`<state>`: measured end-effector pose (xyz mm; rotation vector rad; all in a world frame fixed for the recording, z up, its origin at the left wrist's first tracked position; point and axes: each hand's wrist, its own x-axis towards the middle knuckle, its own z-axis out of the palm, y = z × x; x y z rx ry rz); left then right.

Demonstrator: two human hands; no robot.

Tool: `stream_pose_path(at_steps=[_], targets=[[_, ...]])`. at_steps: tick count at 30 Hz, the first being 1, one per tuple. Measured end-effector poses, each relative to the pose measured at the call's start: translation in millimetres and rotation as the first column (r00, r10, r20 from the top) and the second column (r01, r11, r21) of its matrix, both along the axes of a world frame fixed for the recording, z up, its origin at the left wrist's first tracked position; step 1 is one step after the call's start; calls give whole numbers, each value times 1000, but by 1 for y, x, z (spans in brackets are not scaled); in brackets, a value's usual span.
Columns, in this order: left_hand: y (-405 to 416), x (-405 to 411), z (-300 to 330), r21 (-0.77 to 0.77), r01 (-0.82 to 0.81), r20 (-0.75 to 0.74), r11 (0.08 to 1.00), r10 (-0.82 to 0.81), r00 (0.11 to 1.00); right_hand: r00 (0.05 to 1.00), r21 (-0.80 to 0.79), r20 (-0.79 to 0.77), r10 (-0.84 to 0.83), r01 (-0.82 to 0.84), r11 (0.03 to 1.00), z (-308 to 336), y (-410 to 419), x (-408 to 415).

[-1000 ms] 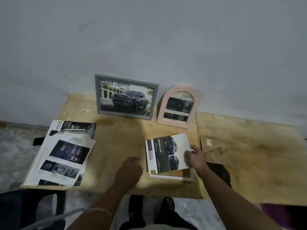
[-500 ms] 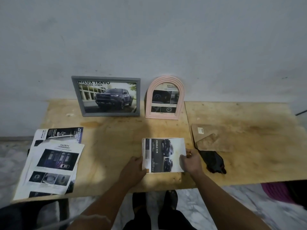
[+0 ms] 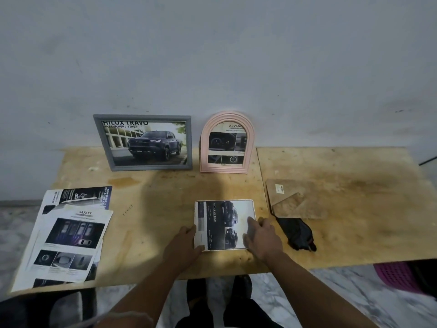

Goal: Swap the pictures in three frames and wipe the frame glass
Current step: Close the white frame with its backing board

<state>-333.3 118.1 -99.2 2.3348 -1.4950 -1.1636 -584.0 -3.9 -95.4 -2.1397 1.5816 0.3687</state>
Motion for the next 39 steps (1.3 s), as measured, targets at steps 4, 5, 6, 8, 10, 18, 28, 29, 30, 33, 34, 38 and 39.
stream_pose_path(at_steps=[4, 5, 6, 8, 10, 18, 28, 29, 30, 33, 34, 38, 39], targets=[[-3, -3, 0, 35, 27, 73, 999, -29, 997, 998, 8, 61, 1, -2, 1000, -2, -3, -8], [-3, -4, 0, 43, 39, 93, 998, -43, 995, 995, -2, 97, -3, 3, 1000, -1, -5, -10], [-4, -5, 1, 52, 52, 108, 997, -58, 992, 990, -15, 144, -9, 11, 1000, 2, -7, -13], [-5, -8, 2, 66, 65, 126, 996, -73, 989, 970, -22, 242, -36, 42, 999, 9, -17, -21], [-6, -13, 5, 88, 55, 142, 995, -67, 988, 941, -22, 327, -84, 96, 995, 20, -33, -32], [-15, -39, 15, 130, -50, 186, 990, 26, 982, 777, 33, 181, -602, 607, 794, 38, -136, -110], [-21, -66, 8, 208, -184, 241, 961, 132, 962, 731, 193, 43, -681, 663, 724, 10, -192, -142], [-22, -67, 7, 208, -189, 243, 960, 136, 960, 718, 204, 63, -693, 670, 713, 9, -192, -143], [-22, -68, 7, 211, -194, 241, 958, 141, 960, 702, 219, 95, -706, 677, 703, 9, -192, -144], [-22, -70, 6, 219, -203, 232, 954, 151, 961, 674, 256, 210, -708, 662, 705, 9, -190, -152], [-22, -71, 7, 215, -203, 232, 955, 152, 961, 671, 263, 255, -696, 645, 718, 11, -188, -155], [-20, -71, 10, 200, -188, 218, 961, 144, 965, 547, 374, 437, -714, 612, 697, 20, -187, -166], [-17, -70, 10, 191, -188, 204, 963, 148, 968, 472, 442, 470, -746, 606, 661, 24, -185, -166]])
